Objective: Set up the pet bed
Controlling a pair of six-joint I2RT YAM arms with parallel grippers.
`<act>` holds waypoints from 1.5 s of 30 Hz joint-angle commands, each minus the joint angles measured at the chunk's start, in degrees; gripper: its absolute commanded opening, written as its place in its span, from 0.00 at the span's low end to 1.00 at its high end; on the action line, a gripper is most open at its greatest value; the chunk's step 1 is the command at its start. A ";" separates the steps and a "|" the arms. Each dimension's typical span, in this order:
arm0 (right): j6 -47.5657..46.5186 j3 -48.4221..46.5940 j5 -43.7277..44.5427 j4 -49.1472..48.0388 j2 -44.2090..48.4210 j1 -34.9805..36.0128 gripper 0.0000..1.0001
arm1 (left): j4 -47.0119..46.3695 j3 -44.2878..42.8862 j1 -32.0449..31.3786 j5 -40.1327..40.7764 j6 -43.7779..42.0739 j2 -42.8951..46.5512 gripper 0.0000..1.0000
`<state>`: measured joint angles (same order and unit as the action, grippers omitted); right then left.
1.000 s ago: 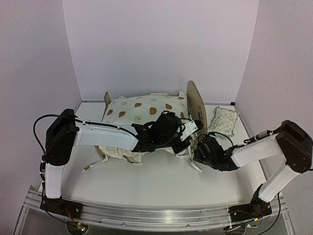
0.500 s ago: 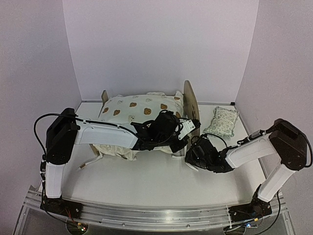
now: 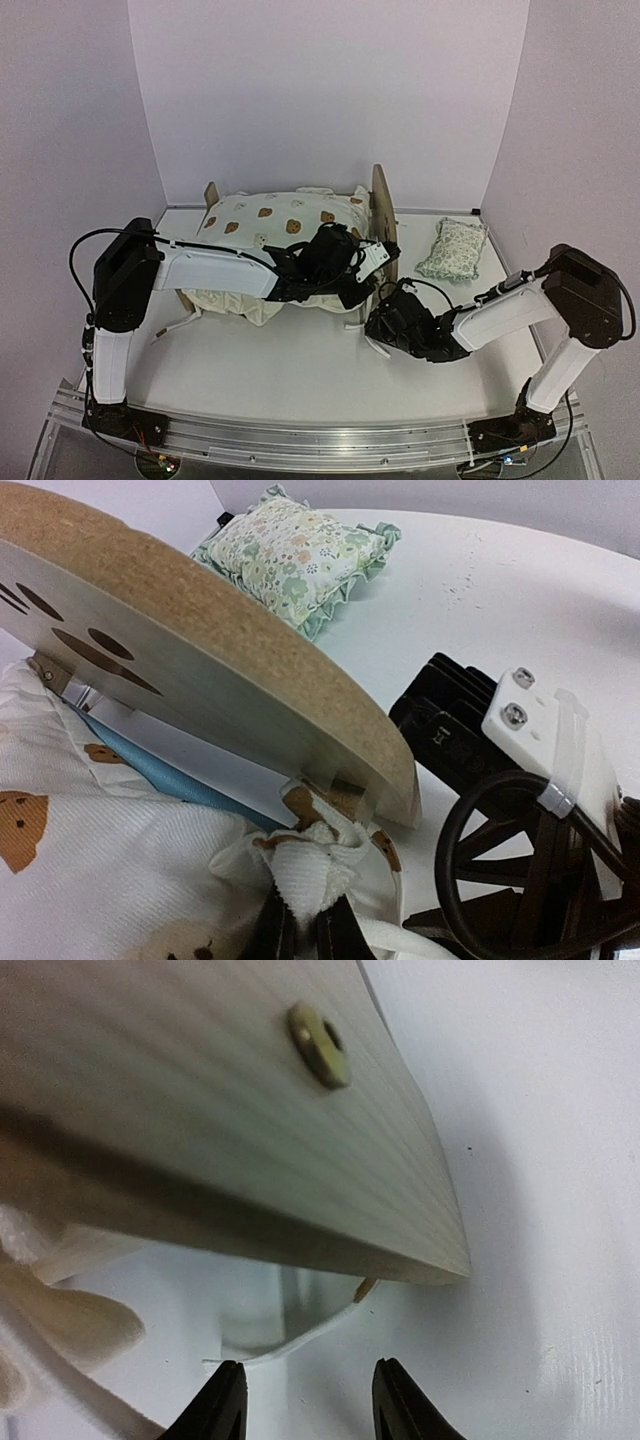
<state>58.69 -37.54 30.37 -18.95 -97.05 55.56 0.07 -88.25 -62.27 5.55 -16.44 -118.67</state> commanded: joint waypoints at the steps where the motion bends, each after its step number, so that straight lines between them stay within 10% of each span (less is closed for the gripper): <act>1: -2.97 -2.53 6.33 -3.94 -2.34 1.17 0.44 | 0.92 0.96 0.76 -1.36 1.17 2.68 0.05; 8: -3.07 -5.04 9.52 -7.02 -8.03 0.98 0.47 | 4.34 -0.89 0.75 -0.72 1.18 1.88 0.15; 18: -6.11 -2.72 5.82 -7.01 -4.35 1.00 0.47 | 9.99 -0.80 0.77 -0.75 5.61 5.61 0.58; 28: -9.51 1.08 0.41 -0.17 7.26 1.01 0.47 | 19.24 -1.26 0.72 -5.19 12.93 9.84 0.70; 45: -14.34 10.04 -0.87 18.57 33.96 0.97 0.48 | 15.66 16.48 -2.86 -7.57 23.98 16.59 0.51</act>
<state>45.81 -29.16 28.23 -4.84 -67.82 56.31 20.41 -76.15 -65.33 -2.79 3.65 -103.15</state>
